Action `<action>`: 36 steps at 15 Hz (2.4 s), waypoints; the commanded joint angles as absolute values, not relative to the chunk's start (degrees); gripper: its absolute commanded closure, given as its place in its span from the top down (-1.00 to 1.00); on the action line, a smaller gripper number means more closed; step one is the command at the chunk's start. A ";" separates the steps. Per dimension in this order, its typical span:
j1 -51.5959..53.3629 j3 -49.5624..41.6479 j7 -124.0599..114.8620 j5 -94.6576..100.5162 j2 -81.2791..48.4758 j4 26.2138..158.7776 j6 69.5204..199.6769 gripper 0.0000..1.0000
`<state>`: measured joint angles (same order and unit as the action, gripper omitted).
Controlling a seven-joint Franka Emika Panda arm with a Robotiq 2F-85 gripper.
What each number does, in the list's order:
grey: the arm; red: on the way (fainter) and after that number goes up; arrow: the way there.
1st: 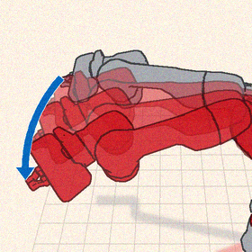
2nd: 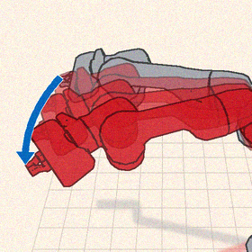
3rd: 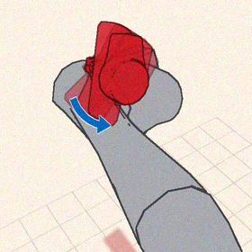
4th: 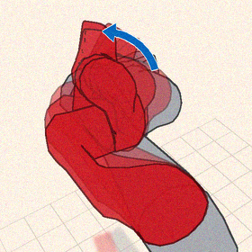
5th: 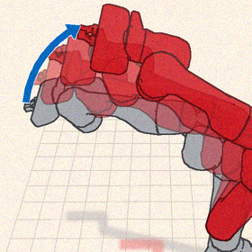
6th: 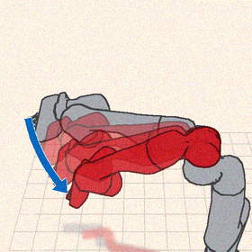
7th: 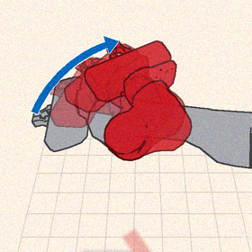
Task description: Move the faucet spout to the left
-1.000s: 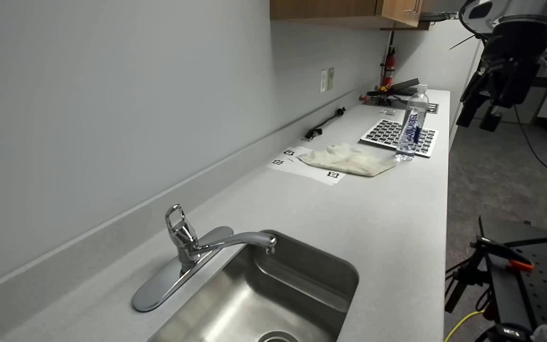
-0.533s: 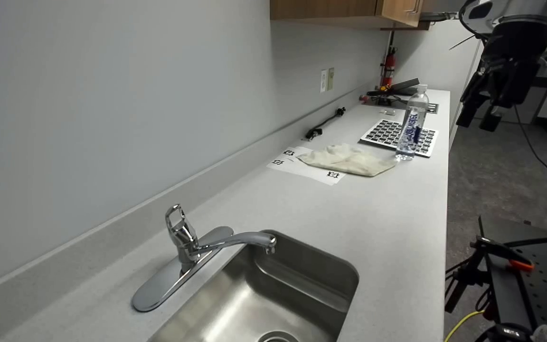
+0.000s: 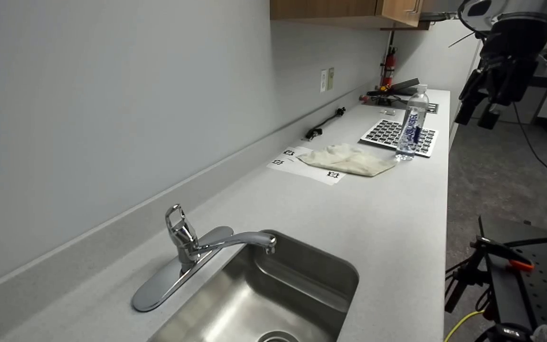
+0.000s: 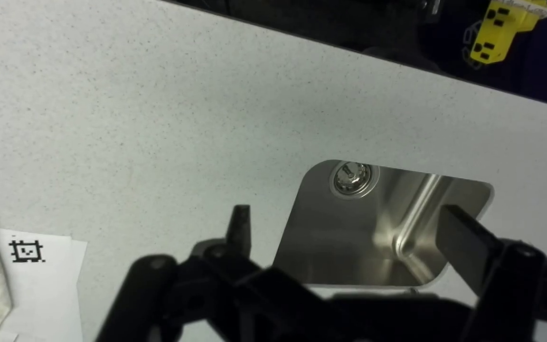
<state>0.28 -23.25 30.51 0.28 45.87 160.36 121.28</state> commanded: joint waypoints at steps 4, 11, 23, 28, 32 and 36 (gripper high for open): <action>0.47 -21.07 30.70 -0.89 40.11 157.75 121.67 1.00; 4.44 -17.11 30.70 -4.55 30.77 155.03 124.17 1.00; 6.97 -11.06 31.73 -9.95 22.00 150.19 130.46 1.00; 7.06 -10.84 31.92 -10.26 20.79 149.15 130.46 1.00; 7.31 -11.08 32.39 -11.01 20.23 148.78 130.22 1.00; 8.02 -10.04 32.85 -10.98 15.50 148.38 134.81 1.00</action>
<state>8.30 -11.71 31.46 -9.63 19.89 149.25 131.06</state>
